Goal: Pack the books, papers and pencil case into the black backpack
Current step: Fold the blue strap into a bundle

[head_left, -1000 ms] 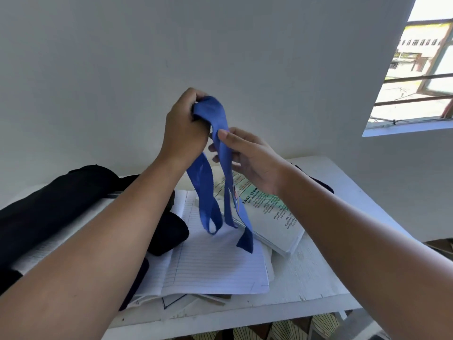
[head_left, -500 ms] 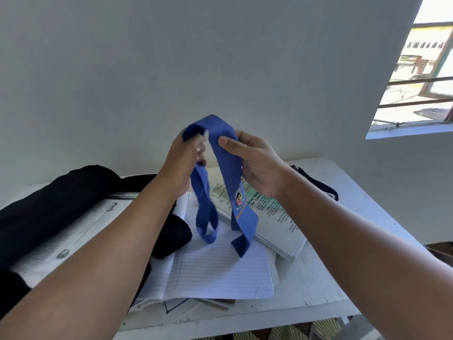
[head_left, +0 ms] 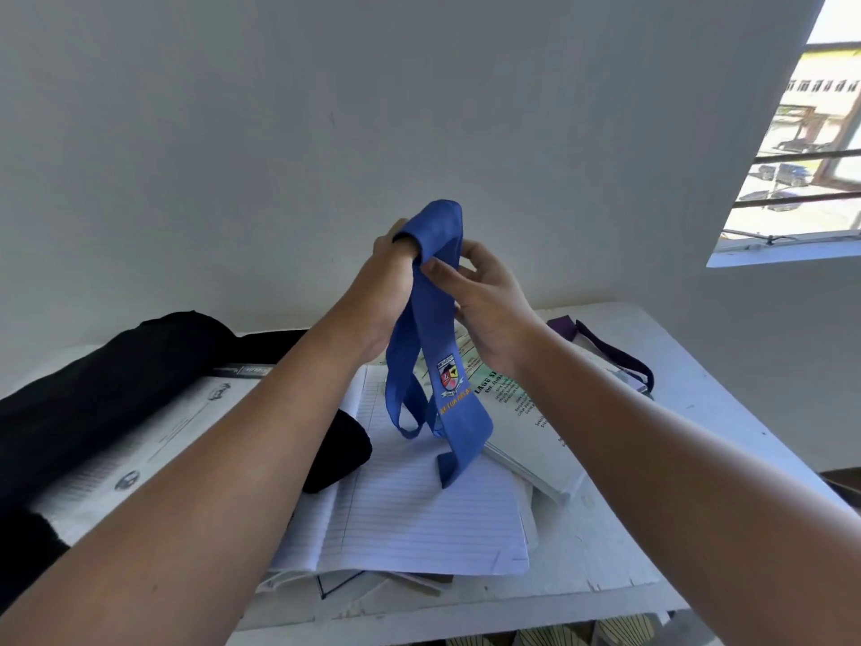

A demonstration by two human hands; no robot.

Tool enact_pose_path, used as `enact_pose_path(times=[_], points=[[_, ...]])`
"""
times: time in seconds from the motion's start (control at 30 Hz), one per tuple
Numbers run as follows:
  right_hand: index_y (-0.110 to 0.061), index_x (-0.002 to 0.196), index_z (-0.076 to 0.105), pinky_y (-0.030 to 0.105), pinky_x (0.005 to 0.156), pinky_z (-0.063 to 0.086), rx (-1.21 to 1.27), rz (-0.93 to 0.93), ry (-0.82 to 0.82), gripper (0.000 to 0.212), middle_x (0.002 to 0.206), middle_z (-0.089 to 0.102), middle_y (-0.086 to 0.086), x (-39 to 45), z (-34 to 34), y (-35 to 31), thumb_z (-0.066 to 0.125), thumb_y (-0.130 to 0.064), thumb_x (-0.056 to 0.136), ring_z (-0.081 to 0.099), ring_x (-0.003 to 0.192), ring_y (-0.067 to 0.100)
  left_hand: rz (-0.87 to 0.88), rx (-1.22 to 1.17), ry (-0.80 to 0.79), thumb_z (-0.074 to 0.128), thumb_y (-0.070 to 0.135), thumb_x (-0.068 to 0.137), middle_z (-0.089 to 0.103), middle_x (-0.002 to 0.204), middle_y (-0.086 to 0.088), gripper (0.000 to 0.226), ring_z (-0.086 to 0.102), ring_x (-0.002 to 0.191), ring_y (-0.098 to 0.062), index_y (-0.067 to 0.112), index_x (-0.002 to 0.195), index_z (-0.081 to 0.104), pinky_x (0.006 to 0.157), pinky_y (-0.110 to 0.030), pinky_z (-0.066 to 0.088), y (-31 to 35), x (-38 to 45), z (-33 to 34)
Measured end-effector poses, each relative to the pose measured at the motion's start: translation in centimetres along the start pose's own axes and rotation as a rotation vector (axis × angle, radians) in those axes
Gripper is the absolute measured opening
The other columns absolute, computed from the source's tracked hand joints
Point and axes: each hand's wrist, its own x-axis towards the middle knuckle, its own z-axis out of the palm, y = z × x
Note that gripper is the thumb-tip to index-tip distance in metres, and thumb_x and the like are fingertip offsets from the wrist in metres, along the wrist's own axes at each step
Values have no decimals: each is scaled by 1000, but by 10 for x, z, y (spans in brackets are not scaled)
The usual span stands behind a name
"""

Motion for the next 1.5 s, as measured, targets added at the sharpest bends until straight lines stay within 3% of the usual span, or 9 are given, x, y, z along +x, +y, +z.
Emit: enact_pose_path(times=[0.17,0.3,0.47,0.6,0.9,1.0,1.2,1.37,1.5], points=[[-12,112,73,26,80,60,-117,24,-26,19,105,79,3,1,4,1,65,-27,103,75,93,13,15,-45,31,64,41,77,67,100,-13,59,67,88,-24,1,121,63,78,-38,56,5,-1,7],[-14,109,74,38,82,61,-106,-20,12,16,104,79,5,3,4,-4,65,-26,103,75,92,18,51,-66,-30,63,40,83,73,110,-5,53,71,100,-16,8,124,65,87,-32,56,1,1,-4],[-14,105,72,32,68,59,-120,-31,37,14,93,76,3,-1,3,-6,61,-23,105,72,79,16,-34,-164,-268,59,28,81,70,93,2,22,64,86,-15,24,100,70,82,-35,49,-34,-11,-22],[-11,115,71,40,77,60,-127,-35,75,23,101,77,5,-1,0,-8,63,-30,104,72,87,18,-133,139,-298,79,19,82,75,113,-15,44,71,103,-31,14,124,65,92,-48,57,-63,-14,-16],[-28,101,67,10,69,46,-157,-18,126,13,98,70,-17,-5,-13,-2,57,-35,107,63,79,-13,-129,150,-65,55,-3,97,77,92,-17,14,75,81,-28,0,93,68,72,-33,63,-76,-8,-17],[-26,106,66,13,76,43,-157,-10,119,13,100,68,-19,-7,-17,-1,57,-35,106,61,85,-13,-229,-141,-10,52,-2,99,57,66,-9,20,55,57,-21,0,83,64,51,-30,49,-81,-4,-12],[-31,100,70,29,99,42,-168,-17,85,11,103,69,-16,-12,-27,8,61,-29,105,59,110,9,-305,-417,103,42,14,103,36,44,10,35,29,35,-6,21,69,39,41,-18,28,-60,22,-8],[-33,105,76,36,89,43,-380,-78,-24,38,98,68,-10,-16,-48,21,60,-1,97,58,94,17,-167,-349,157,33,14,105,41,61,-3,30,40,43,-12,13,78,45,45,-19,37,-35,35,-12],[-33,151,52,12,100,43,-646,-123,-190,82,144,58,-10,-25,-55,26,50,21,90,50,133,-7,-62,-114,-11,26,2,99,38,57,7,32,38,47,-6,20,72,27,50,-25,38,-22,27,-11]])
